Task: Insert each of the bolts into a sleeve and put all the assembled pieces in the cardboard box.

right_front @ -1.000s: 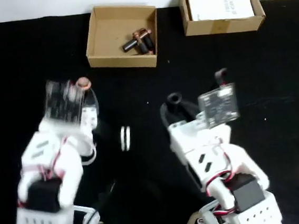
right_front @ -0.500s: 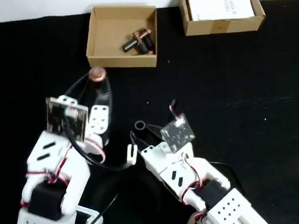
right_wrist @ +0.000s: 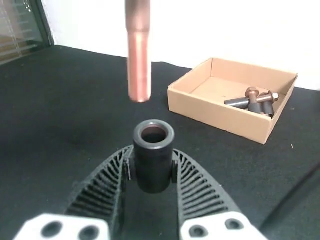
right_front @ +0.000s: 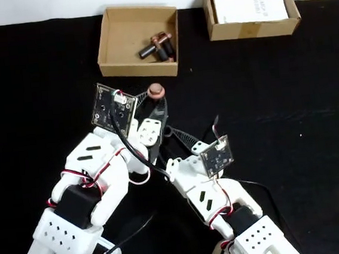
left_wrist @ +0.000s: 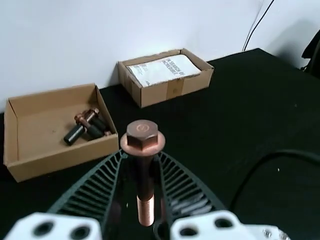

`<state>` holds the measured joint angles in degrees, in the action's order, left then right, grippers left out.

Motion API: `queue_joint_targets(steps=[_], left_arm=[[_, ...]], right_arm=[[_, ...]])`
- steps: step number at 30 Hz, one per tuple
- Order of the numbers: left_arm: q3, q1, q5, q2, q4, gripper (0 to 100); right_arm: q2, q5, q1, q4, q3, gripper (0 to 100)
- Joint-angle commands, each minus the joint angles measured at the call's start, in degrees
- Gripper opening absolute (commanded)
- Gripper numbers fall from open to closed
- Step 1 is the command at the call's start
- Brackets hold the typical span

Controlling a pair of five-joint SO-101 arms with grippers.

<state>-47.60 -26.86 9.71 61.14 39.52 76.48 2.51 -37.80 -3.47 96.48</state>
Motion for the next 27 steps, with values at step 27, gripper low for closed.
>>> queue_joint_targets(steps=[27], left_arm=[[-1.5,-1.6,0.4,-2.9,-0.7,1]], right_arm=[[1.2,-0.2,0.6,-1.1,6.9,0.8]])
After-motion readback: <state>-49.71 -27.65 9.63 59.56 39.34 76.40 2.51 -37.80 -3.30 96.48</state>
